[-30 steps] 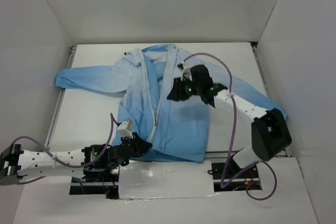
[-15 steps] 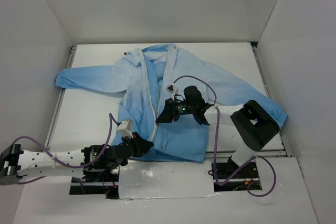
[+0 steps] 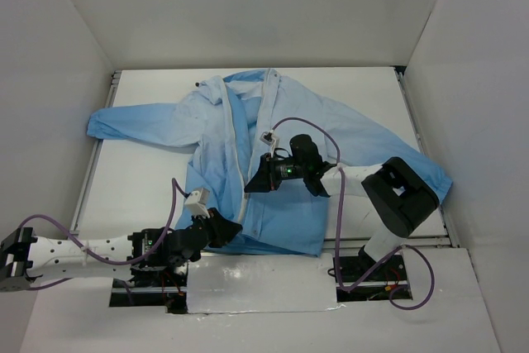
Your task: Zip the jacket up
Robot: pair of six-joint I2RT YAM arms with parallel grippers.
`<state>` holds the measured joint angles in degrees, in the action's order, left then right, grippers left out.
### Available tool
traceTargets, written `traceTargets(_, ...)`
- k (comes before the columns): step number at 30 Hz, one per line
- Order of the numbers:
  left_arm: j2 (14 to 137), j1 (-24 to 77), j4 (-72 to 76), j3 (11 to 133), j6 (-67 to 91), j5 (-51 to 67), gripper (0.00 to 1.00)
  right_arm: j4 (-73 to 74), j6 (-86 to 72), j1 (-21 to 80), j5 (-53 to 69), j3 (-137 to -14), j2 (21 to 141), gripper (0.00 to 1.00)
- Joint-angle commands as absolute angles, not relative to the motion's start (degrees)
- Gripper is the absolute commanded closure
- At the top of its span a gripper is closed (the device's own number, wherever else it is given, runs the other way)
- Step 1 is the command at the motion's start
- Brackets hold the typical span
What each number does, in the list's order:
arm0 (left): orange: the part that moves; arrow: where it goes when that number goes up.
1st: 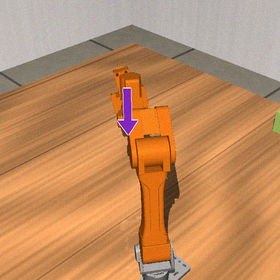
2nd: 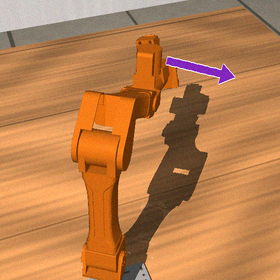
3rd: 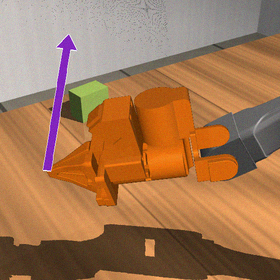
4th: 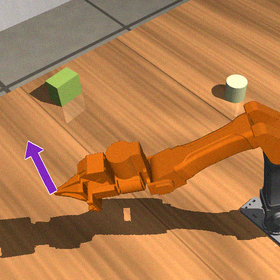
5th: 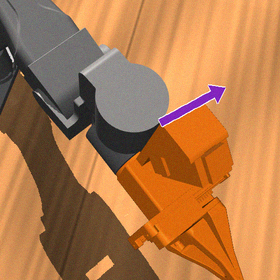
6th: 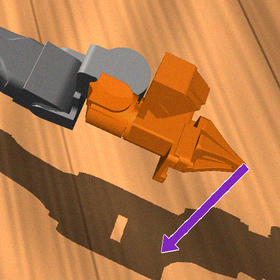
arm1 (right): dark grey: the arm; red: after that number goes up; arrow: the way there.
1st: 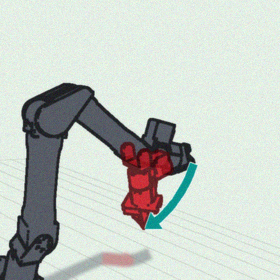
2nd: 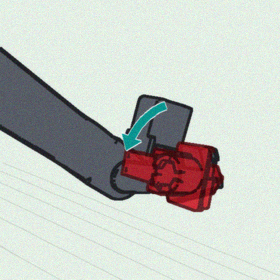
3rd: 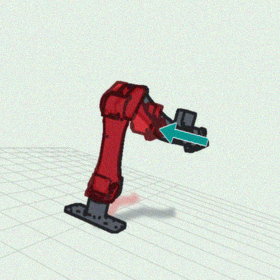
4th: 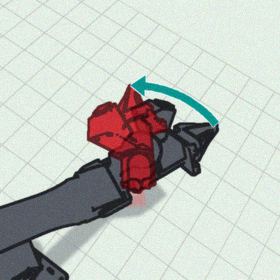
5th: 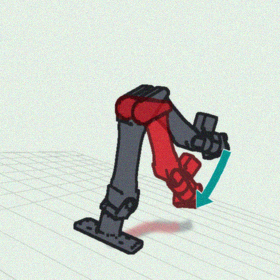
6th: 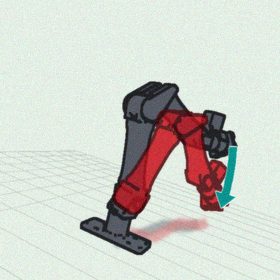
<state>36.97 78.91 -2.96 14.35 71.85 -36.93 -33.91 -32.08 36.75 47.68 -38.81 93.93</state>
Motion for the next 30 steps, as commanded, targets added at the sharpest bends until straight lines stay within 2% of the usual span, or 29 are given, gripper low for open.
traceTargets(1, 36.12, 79.19, -1.32, 15.29, 70.05, -38.41, 1.0, -35.52, -31.29, 36.74, 49.4, -39.2, 94.22, 0.69)
traceTargets(10, 34.81, 79.28, -2.64, 15.38, 69.79, -39.29, 1.0, -35.68, -30.94, 36.83, 49.48, -38.58, 95.88, 0.64)
traceTargets(15, 34.01, 79.19, -3.69, 15.47, 69.87, -39.73, 1.0, -36.92, -31.73, 37.18, 49.92, -38.06, 95.8, 0.72)
traceTargets(21, 33.66, 79.19, -3.69, 15.56, 69.87, -39.9, 1.0, -39.02, -32.69, 37.35, 50.1, -37.62, 96.15, 0.77)
traceTargets(23, 34.01, 79.19, -3.34, 15.56, 69.61, -39.73, 1.0, -40.07, -33.22, 37.27, 50.1, -37.44, 96.24, 0.75)
traceTargets(26, 34.37, 79.28, -2.9, 15.56, 69.26, -39.29, 1.0, -40.17, -33.22, 37.35, 49.49, -37.44, 96.24, 0.65)
traceTargets(30, 34.98, 79.28, -2.29, 15.73, 68.99, -38.94, 1.0, -39.37, -32.87, 37.18, 48.95, -38.76, 97.03, 0.64)
